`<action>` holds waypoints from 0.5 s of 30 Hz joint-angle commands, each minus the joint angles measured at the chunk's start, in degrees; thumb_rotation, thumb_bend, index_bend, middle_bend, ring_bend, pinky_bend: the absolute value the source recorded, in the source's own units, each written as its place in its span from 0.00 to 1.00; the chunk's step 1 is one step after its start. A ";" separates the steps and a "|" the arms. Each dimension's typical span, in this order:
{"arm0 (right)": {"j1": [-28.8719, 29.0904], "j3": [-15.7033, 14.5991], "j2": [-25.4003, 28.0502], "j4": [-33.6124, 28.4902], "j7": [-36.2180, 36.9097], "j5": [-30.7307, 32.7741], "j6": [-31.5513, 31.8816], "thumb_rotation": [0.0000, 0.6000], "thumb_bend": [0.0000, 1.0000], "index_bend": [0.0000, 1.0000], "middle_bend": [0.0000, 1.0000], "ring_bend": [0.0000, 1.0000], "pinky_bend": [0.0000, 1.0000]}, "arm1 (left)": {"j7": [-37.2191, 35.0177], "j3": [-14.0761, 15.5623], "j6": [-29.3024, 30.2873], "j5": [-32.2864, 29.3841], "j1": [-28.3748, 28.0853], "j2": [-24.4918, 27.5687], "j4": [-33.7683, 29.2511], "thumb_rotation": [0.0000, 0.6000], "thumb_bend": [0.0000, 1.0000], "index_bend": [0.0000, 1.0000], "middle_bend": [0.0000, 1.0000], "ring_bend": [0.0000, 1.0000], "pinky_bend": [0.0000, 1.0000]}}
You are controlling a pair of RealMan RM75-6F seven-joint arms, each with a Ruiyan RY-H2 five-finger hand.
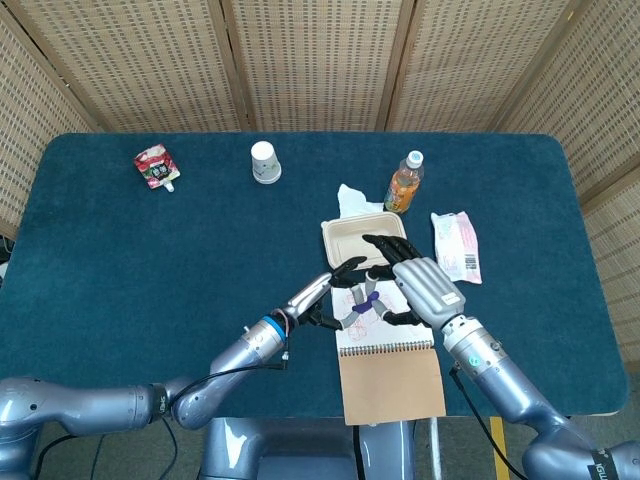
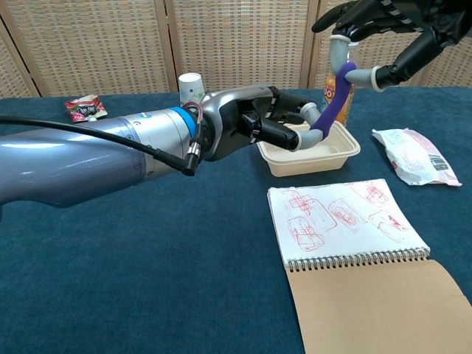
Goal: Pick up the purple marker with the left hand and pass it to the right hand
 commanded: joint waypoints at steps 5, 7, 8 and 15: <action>0.04 -0.21 -0.22 0.31 -0.55 -0.07 0.25 1.00 0.62 0.69 0.15 0.00 0.00 | -0.03 -0.05 0.10 0.11 0.05 0.05 -0.10 1.00 0.55 0.70 0.00 0.00 0.00; 0.00 -0.29 -0.26 0.46 -0.59 -0.02 0.29 1.00 0.62 0.69 0.15 0.00 0.00 | -0.07 0.00 0.09 0.11 0.10 0.09 -0.05 1.00 0.55 0.70 0.00 0.00 0.00; -0.01 -0.30 -0.29 0.51 -0.60 -0.06 0.32 1.00 0.62 0.69 0.15 0.00 0.00 | -0.09 -0.02 0.09 0.12 0.11 0.12 -0.04 1.00 0.55 0.70 0.00 0.00 0.00; -0.25 -0.40 -0.37 1.03 -0.74 -0.69 0.85 1.00 0.62 0.74 0.15 0.00 0.00 | -0.20 -0.09 0.25 0.16 0.30 0.40 0.13 1.00 0.55 0.70 0.00 0.00 0.00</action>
